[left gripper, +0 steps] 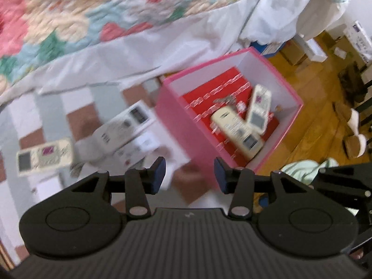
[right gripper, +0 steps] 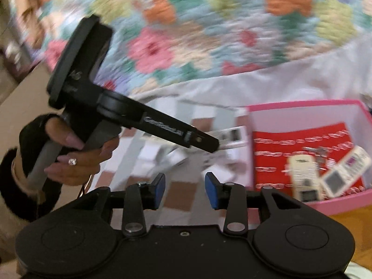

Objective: Organize rigid objects
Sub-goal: 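Lower the left tool onto a white cube charger and grasp it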

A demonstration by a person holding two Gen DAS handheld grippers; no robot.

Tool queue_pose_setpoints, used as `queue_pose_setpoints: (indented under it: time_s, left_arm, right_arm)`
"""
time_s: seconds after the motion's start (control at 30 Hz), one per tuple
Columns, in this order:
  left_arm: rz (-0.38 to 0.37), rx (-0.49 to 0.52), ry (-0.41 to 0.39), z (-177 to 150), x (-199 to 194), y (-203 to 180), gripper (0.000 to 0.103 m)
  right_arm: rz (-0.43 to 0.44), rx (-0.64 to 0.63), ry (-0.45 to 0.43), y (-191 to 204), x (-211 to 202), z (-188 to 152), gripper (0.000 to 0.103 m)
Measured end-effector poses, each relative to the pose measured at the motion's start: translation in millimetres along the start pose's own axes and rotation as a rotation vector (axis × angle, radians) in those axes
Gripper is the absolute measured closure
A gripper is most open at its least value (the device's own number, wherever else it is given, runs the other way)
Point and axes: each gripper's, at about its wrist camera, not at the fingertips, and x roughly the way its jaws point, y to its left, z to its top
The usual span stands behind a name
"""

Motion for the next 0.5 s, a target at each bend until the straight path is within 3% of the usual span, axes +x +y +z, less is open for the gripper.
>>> queue_pose_setpoints:
  time_s: [0.2, 0.5]
  left_arm:
    - [0.026, -0.038, -0.004, -33, 15, 29, 0.058]
    - [0.029, -0.099, -0.082, -58, 65, 62, 0.058]
  right_arm:
    - [-0.041, 0.01, 0.038, 8, 45, -11, 0.031]
    - [-0.151, 0.034, 0.057, -5, 117, -40, 0.029]
